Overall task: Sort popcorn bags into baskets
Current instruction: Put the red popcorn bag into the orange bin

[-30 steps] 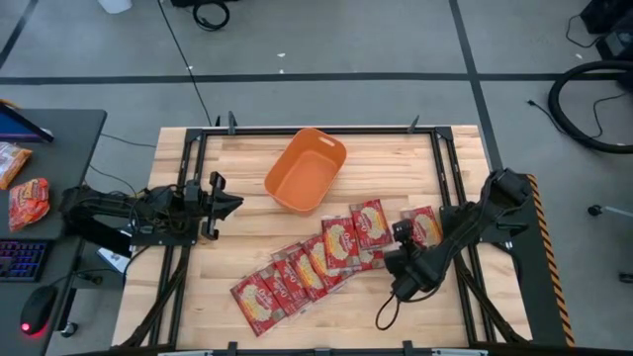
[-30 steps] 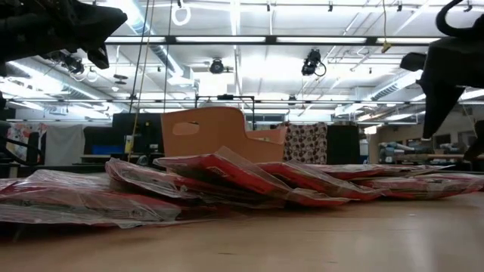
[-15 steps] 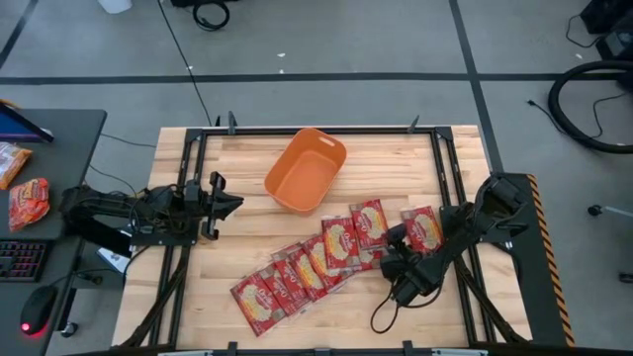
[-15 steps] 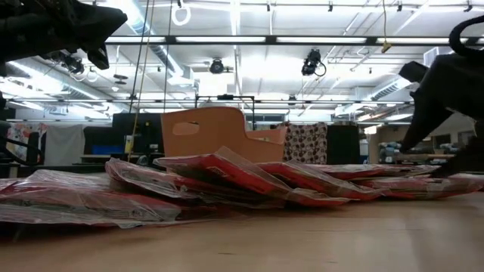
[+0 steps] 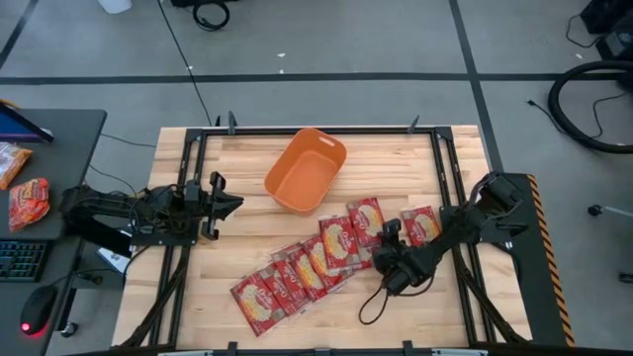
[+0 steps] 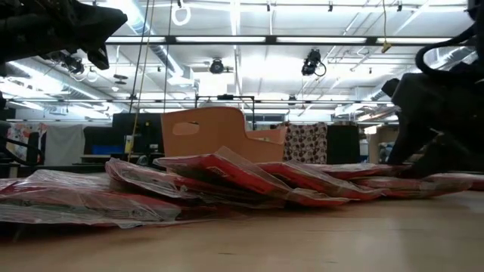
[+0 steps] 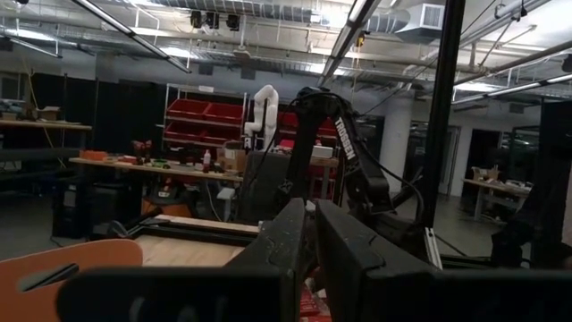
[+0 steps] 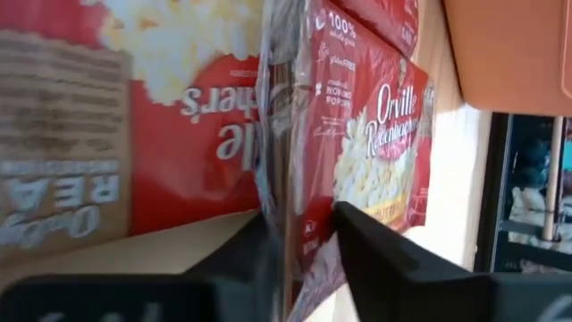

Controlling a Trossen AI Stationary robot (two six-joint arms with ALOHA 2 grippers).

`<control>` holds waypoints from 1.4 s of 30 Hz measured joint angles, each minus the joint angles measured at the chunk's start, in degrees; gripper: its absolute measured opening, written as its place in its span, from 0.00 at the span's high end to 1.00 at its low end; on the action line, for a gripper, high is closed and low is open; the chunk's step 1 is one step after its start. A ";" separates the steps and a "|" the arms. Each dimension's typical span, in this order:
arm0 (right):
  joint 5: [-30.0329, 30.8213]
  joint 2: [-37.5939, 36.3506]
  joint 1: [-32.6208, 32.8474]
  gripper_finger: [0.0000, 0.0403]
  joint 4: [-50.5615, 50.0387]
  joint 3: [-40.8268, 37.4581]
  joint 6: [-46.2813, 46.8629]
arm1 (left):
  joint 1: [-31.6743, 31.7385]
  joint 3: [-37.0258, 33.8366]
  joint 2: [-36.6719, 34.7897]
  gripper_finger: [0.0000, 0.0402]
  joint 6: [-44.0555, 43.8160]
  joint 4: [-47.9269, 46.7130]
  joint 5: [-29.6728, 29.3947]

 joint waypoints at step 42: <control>-25.24 -8.09 -37.84 0.94 -9.66 43.31 -15.73 | -0.01 0.00 0.00 0.91 -0.97 0.05 -1.79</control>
